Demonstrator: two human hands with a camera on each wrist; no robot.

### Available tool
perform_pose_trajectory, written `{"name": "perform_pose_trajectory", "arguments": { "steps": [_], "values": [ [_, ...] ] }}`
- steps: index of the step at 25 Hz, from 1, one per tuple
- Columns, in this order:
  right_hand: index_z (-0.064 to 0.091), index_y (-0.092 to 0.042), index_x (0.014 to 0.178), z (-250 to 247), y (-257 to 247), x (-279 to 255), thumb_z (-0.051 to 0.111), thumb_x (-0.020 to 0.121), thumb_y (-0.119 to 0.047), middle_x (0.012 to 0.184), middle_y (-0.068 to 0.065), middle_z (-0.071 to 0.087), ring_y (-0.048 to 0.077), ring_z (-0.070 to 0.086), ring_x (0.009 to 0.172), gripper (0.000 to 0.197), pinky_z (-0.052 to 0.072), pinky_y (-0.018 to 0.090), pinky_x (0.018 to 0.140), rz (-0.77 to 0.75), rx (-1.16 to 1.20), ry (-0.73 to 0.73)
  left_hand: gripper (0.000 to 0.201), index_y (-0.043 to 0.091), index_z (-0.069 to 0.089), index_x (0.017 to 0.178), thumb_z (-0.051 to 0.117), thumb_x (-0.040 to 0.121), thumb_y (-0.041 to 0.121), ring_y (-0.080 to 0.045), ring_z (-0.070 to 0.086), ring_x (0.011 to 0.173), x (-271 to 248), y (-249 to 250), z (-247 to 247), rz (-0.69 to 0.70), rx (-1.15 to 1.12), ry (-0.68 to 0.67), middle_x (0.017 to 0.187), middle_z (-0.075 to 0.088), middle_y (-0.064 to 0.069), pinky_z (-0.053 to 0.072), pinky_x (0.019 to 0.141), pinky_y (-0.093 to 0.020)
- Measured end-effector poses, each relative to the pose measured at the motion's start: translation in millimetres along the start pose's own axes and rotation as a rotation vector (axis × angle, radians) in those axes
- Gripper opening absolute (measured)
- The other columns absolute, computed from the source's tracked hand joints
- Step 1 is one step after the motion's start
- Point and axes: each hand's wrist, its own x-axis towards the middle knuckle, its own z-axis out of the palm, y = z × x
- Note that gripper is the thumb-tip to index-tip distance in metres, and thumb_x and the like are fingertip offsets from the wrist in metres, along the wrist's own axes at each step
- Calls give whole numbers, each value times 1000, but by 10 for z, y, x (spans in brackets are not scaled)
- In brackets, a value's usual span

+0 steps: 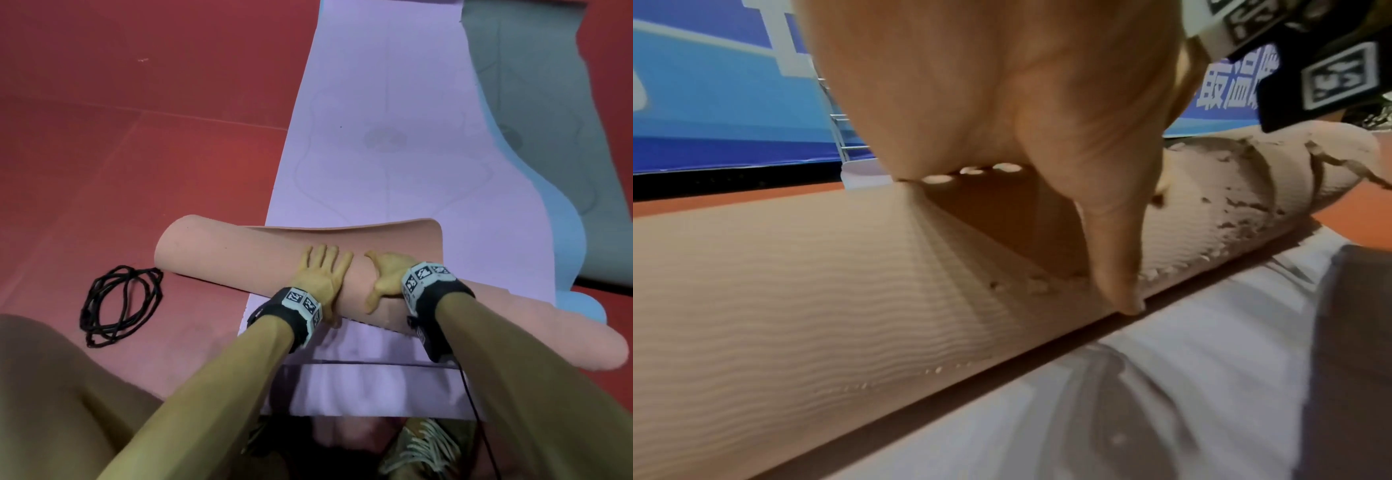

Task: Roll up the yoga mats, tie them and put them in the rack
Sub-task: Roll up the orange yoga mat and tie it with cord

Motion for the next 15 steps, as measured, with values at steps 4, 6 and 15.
{"name": "perform_pose_trajectory", "arguments": {
  "steps": [4, 6, 15],
  "values": [
    [17, -25, 157, -94, 33, 142, 92, 51, -43, 155, 3, 40, 26, 43, 137, 131, 40, 43, 109, 19, 46, -89, 97, 12, 4, 154, 69, 85, 33, -35, 19, 142, 78, 1, 25, -7, -26, 67, 156, 18, -18, 13, 117, -55],
    [18, -23, 156, -65, 24, 165, 90, 56, -42, 153, 6, 40, 28, 43, 136, 126, 39, 43, 109, 9, 15, -36, 111, 15, 11, 153, 81, 71, 40, -33, 24, 139, 180, -74, -15, 20, -50, 61, 153, 23, -15, 17, 115, -52],
    [8, -8, 153, 192, -141, 48, 84, 57, -62, 144, 15, 35, 32, 35, 133, 134, 29, 49, 108, -9, -271, 264, 125, 24, 23, 152, 90, 50, 51, -25, 29, 139, 573, -286, -291, 52, -181, -107, 150, 34, -5, 17, 115, -44]
  ]
}}
